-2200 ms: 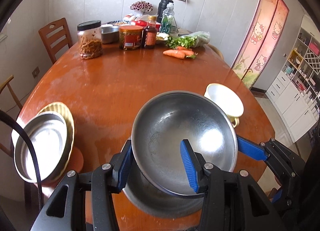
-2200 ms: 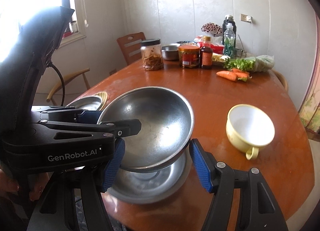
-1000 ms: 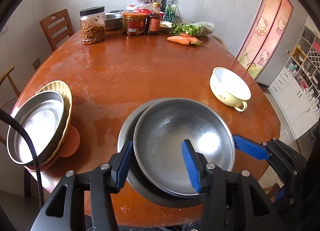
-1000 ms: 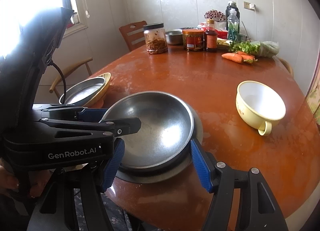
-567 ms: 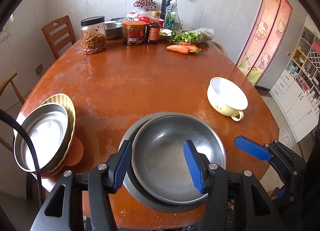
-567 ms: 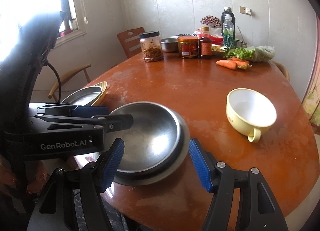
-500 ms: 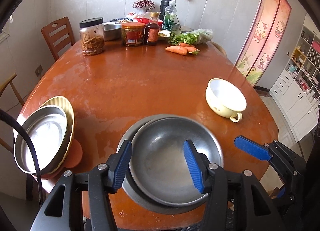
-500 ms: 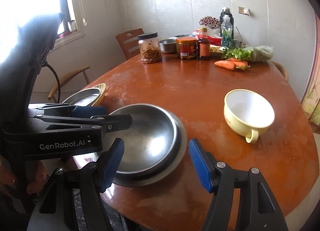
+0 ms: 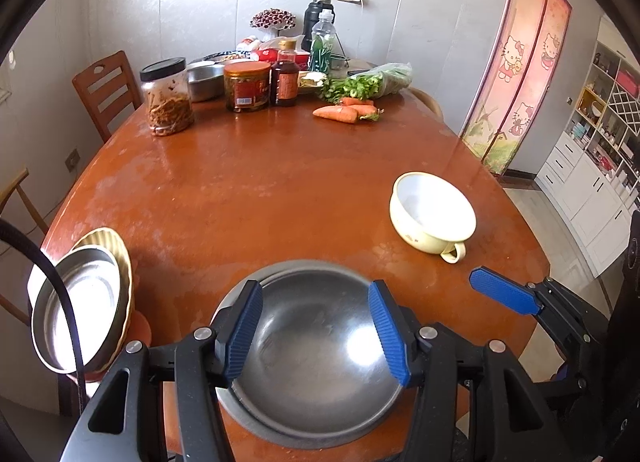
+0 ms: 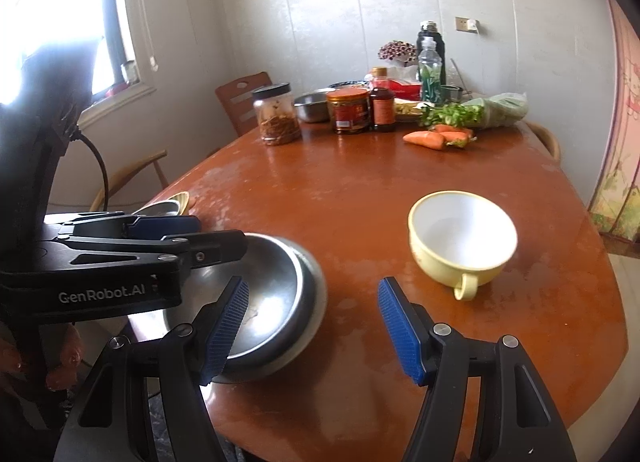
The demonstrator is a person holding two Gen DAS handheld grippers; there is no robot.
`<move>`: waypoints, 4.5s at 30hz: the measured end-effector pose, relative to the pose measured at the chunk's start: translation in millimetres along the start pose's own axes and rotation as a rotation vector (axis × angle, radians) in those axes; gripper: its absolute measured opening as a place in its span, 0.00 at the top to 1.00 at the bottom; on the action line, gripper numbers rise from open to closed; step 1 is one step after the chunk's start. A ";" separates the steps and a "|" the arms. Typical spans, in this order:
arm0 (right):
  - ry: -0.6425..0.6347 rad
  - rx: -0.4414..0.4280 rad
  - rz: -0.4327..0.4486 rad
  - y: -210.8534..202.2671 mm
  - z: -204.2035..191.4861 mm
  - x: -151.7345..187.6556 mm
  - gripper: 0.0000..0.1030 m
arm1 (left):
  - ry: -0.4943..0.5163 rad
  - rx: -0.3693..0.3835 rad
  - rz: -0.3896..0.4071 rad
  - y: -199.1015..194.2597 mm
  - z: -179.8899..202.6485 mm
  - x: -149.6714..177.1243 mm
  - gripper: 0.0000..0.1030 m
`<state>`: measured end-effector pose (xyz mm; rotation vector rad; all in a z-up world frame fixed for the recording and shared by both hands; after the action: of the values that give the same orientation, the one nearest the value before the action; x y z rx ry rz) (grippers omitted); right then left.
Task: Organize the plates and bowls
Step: 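Open the left tool and withdraw from the nested bowls, then move the left tool to the cream-yellow handled bowl and grasp its rim, then lift the cream-yellow bowl with the left tool and carry it over the steel basin, then lower the cream-yellow bowl into the steel basin with the left tool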
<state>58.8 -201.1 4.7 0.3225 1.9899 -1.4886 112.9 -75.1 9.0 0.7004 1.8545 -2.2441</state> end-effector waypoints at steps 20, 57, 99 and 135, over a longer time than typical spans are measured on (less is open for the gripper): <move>0.134 0.069 0.012 1.4 88.7 -19.6 0.33 | 0.073 0.017 -0.040 36.6 48.3 -53.3 0.46; 0.190 0.121 -0.086 64.9 171.2 -28.9 0.45 | 0.050 0.085 -0.264 129.9 80.6 -89.8 0.40; -0.102 0.055 0.043 12.1 -2.2 -63.6 0.49 | -0.052 0.083 -0.007 -17.1 -14.5 -41.5 0.54; -0.184 0.078 -0.038 48.0 -53.1 -13.3 0.48 | -0.043 0.064 -0.007 -5.2 -41.1 23.6 0.54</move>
<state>77.2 -133.6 -15.5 0.1739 1.8055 -1.5639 100.6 -30.3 -2.0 0.6504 1.7758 -2.3131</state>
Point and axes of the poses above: each gripper's, at about its wrist camera, not at the fingertips, and y roughly the way its jaws point, z to its right, x to its underside, the point moved 5 cm from there along y, roughly the way its jaws point, and after that the axes turned 13 degrees about -z, right-handed, at the moved point
